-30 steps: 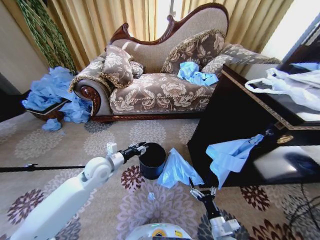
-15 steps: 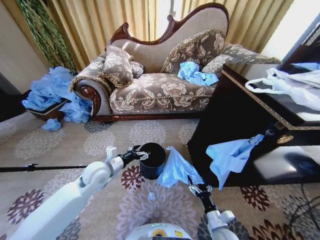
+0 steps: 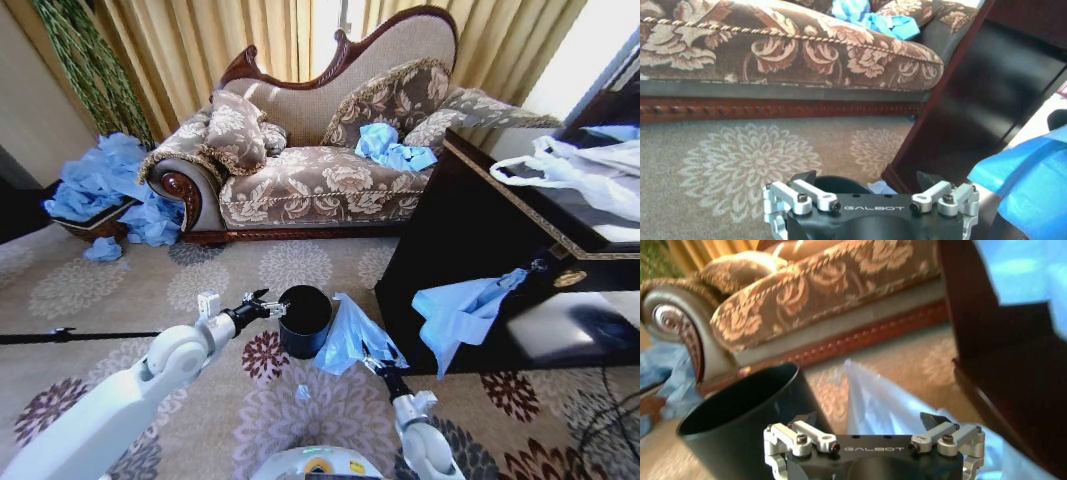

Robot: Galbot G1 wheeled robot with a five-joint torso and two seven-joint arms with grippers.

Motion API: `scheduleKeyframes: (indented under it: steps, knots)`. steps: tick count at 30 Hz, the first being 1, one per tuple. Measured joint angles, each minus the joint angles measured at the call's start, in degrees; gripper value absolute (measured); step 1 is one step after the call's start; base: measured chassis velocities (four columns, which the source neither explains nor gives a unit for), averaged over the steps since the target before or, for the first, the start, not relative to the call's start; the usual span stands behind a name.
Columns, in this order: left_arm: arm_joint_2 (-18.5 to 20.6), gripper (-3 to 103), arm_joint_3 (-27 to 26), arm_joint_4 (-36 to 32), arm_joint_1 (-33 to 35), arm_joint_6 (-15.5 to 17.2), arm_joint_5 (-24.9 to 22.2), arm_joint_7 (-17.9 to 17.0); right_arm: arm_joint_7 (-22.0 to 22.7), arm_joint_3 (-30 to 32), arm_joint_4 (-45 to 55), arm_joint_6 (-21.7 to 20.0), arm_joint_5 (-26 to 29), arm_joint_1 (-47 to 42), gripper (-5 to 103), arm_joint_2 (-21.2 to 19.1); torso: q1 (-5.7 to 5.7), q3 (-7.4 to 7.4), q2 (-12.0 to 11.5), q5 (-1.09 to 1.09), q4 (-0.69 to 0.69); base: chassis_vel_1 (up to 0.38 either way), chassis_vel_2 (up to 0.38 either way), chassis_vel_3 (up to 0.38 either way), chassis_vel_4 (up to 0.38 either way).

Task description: Place a garbage bag over the trash bin.

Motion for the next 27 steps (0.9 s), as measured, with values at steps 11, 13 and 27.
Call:
scheduleKeyframes:
  steps: [11,13,27]
  knots:
    - [-1.0,100,-0.7,0.0,0.8,-0.4,0.1,-0.1,0.0,-3.2,-7.1,-3.2,2.7,5.5,80,-1.7,0.00,0.00,0.0,0.01,0.00,0.000,0.000,0.000,0.000]
    - [-1.1,100,-0.7,0.1,0.8,-0.5,0.1,-0.1,-0.2,-3.6,-9.5,-3.7,3.5,7.7,69,-2.1,0.00,0.00,0.0,0.00,0.00,0.000,0.000,0.000,0.000]
    - [-1.5,100,-0.1,1.1,-0.3,-1.0,-0.3,-0.1,-0.9,-5.6,-18.1,-3.8,3.3,13.6,41,-0.5,0.00,0.00,0.0,0.01,-0.01,0.000,0.000,0.000,0.000]
